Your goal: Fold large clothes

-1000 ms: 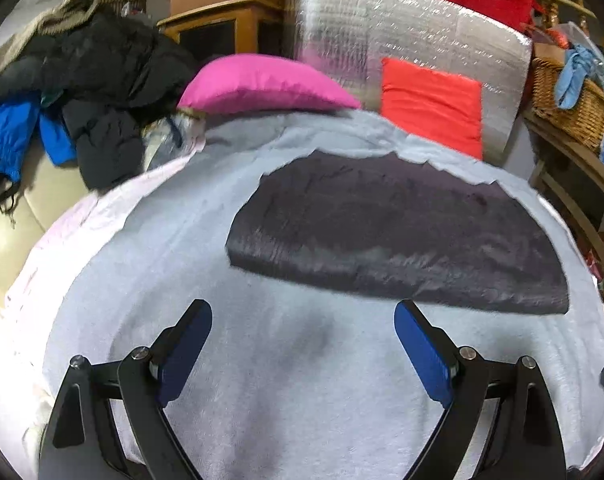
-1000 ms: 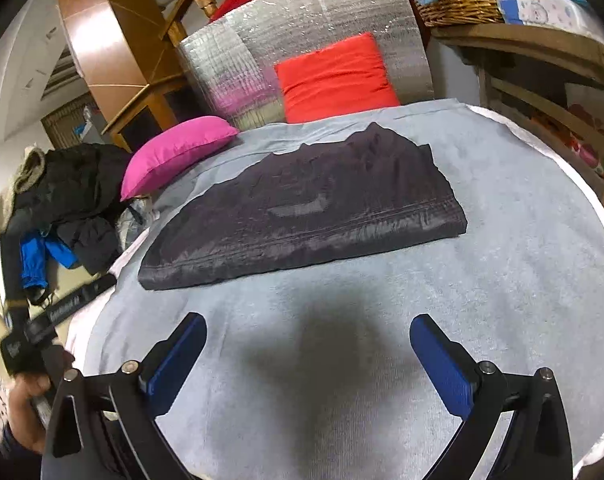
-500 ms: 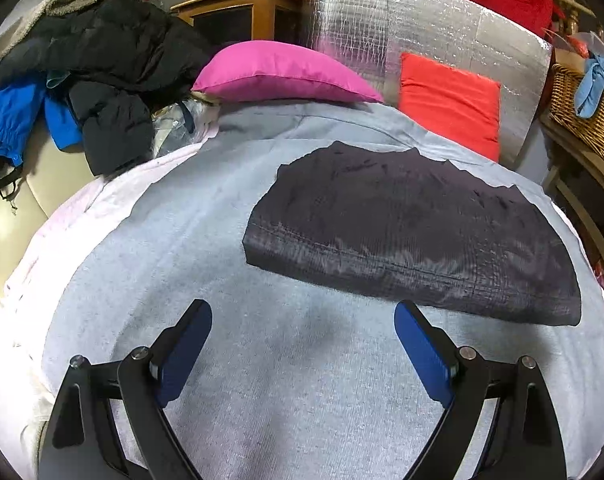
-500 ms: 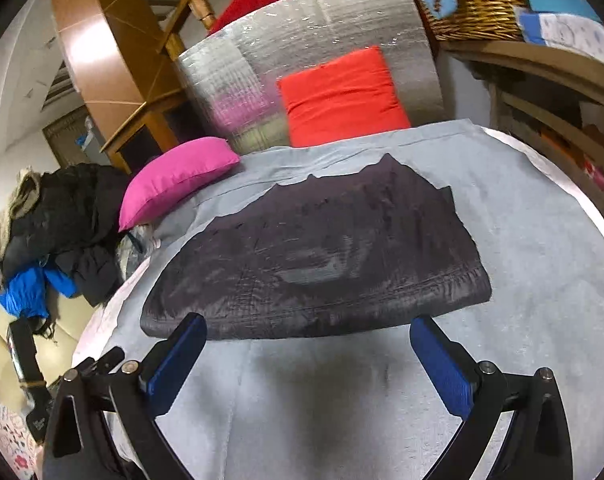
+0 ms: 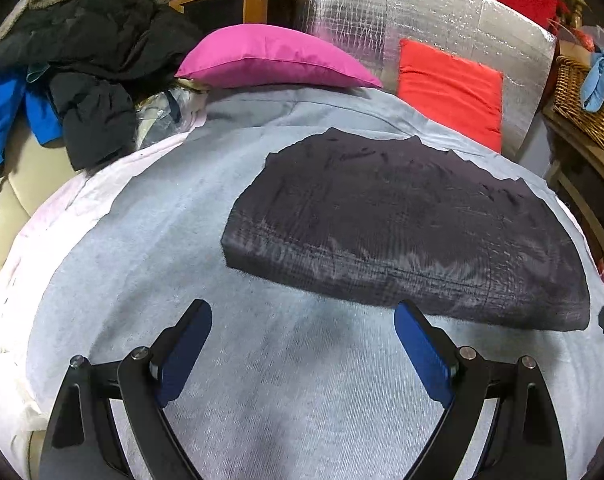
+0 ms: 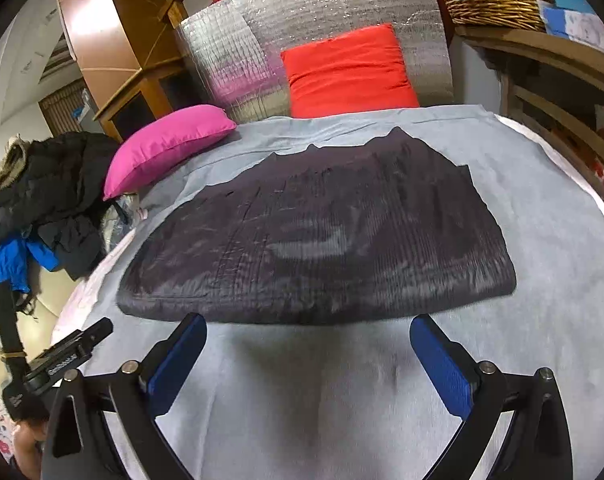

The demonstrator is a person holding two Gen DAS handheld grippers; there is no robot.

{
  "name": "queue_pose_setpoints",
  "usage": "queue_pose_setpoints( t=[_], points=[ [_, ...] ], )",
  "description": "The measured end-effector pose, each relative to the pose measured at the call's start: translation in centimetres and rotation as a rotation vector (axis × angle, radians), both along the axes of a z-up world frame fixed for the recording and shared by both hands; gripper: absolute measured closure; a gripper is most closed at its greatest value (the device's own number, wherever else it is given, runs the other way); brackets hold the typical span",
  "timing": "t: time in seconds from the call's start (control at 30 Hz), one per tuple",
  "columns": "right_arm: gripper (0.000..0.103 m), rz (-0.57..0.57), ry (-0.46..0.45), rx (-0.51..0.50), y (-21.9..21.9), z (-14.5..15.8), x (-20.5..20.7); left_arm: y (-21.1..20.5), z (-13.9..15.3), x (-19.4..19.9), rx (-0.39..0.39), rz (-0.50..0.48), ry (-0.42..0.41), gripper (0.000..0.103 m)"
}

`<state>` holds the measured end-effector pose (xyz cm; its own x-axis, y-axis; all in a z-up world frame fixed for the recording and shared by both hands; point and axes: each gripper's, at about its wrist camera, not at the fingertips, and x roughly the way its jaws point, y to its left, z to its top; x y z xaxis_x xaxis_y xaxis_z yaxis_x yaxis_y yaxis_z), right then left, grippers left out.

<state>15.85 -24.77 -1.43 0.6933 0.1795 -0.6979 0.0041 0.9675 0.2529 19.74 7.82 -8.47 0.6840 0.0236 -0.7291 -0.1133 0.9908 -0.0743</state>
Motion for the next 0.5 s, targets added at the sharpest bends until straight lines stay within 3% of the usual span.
queue_pose_setpoints(
  t=[0.33,0.5],
  points=[
    [0.0,0.028,-0.032,-0.177,1.4,-0.4,7.2,-3.9,0.2,6.1,0.053,-0.055,-0.027,0.01],
    [0.0,0.018,0.019,-0.274,1.2,-2.3,11.4,-6.3,-1.5,10.1,0.106,-0.064,0.015,0.01]
  ],
)
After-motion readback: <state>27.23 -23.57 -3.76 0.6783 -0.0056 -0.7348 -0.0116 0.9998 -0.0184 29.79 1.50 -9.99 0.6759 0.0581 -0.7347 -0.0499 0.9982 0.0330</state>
